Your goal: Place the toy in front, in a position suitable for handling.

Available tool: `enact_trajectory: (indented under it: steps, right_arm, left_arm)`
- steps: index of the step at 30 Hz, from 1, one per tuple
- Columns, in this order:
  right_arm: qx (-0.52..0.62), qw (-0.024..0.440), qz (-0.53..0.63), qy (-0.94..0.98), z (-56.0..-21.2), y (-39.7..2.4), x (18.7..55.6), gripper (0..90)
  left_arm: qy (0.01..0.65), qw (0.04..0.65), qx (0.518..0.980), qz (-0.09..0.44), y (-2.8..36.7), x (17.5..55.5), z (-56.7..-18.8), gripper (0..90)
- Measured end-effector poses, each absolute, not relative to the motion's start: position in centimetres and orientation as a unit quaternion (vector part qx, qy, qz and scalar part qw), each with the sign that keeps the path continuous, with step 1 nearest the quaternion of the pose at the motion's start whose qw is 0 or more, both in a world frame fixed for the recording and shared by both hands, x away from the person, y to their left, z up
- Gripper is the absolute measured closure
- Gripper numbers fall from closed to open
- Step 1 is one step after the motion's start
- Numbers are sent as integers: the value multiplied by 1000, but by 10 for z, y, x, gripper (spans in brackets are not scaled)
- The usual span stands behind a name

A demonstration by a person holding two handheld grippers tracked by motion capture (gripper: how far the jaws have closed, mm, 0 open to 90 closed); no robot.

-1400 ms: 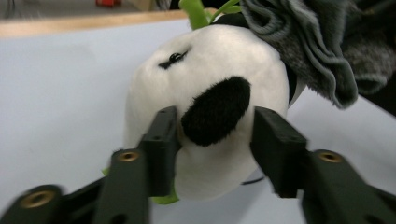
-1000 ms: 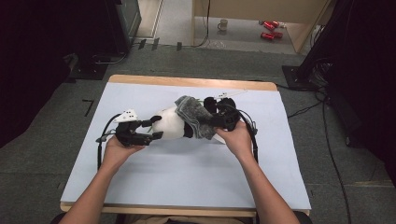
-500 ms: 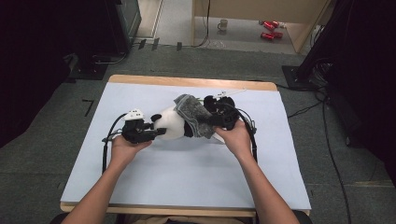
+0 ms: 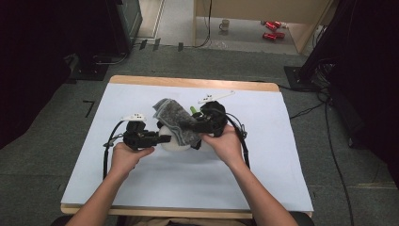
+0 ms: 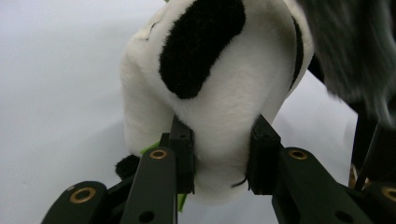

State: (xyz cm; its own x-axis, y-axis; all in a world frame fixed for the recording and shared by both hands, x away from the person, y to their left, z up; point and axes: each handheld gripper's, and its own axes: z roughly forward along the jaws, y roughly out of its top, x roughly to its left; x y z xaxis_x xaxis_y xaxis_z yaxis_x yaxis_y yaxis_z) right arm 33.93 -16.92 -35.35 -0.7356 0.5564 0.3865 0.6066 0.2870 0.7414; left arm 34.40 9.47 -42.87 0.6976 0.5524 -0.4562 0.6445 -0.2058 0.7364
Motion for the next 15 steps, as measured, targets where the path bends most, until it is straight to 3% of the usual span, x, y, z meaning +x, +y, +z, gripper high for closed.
enact_trajectory:
  steps: [8,15]
  right_arm:
    - [-355,-8,-459,-815,-388,-152,341,759]
    - [-337,-24,-446,-829,-388,-149,341,768]
  left_arm:
    - [401,470,786,-19,93,345,-434,652]
    - [403,470,785,-16,92,345,-433,648]
